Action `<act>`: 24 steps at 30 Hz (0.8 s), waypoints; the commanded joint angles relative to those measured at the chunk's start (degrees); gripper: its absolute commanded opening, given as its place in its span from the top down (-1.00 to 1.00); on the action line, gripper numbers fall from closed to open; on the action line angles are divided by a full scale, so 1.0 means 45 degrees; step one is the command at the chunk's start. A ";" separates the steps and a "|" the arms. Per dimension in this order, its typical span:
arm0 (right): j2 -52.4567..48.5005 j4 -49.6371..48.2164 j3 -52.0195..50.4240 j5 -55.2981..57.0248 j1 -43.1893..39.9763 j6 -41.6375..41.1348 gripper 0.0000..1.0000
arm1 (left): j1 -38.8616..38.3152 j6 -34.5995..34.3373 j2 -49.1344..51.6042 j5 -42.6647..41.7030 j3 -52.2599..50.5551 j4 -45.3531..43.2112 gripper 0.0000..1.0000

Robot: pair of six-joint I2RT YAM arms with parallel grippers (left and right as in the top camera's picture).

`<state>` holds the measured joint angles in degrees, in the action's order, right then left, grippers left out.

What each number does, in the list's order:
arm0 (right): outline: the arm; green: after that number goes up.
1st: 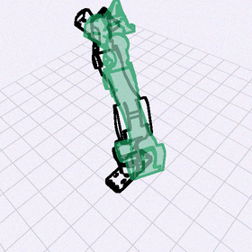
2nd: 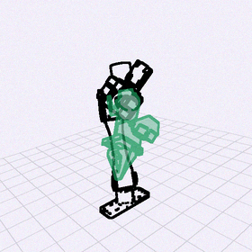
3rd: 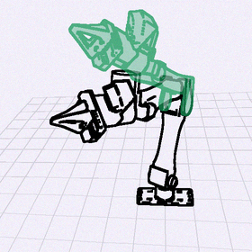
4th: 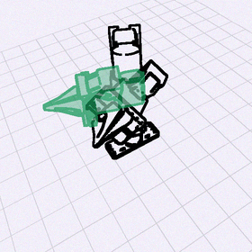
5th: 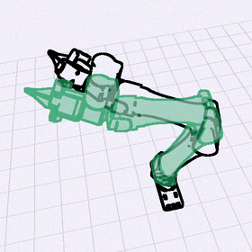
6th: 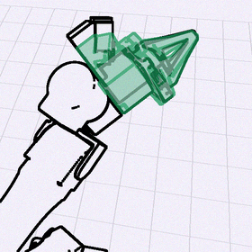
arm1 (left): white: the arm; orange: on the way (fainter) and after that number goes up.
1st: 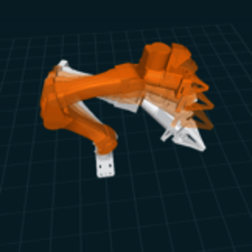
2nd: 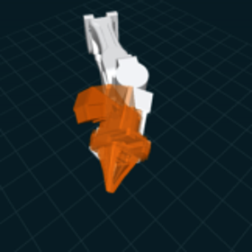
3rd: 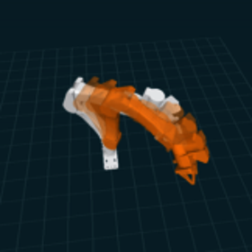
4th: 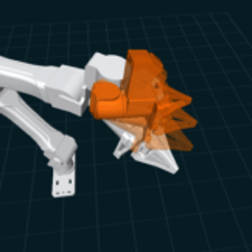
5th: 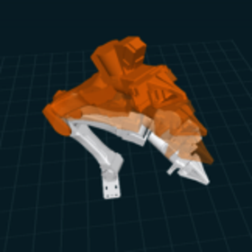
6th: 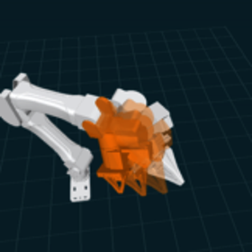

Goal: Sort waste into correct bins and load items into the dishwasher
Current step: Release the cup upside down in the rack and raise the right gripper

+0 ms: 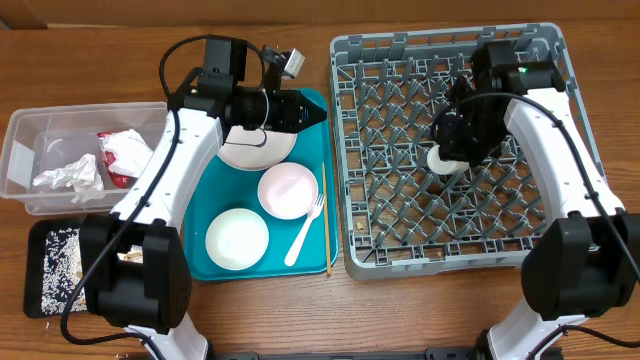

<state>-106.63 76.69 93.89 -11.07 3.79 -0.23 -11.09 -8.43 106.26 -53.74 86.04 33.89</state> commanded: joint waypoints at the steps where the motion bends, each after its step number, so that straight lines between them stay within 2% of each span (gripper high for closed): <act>1: 0.0010 -0.0316 -0.0219 0.0699 0.0034 0.0005 0.92 | 0.0049 0.0214 0.0112 0.0092 0.0214 -0.0010 0.92; 10: 0.0010 -0.2608 -0.1127 0.3026 -0.0005 -0.0379 0.92 | 0.0049 0.0204 0.0112 0.0369 0.0214 0.0044 0.92; 15: 0.0010 -0.2642 -0.0729 0.3789 -0.0340 -0.0384 0.92 | 0.0049 0.0199 0.0112 0.0369 0.0214 0.0185 0.92; 24: 0.0010 -0.2123 -0.0680 0.3453 -0.1433 -0.0763 0.92 | 0.0049 0.0097 0.0097 0.0724 0.0272 0.0559 0.92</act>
<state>-106.04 66.81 91.26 1.28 -1.54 -2.81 -11.09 -8.43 106.26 -51.99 86.04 36.18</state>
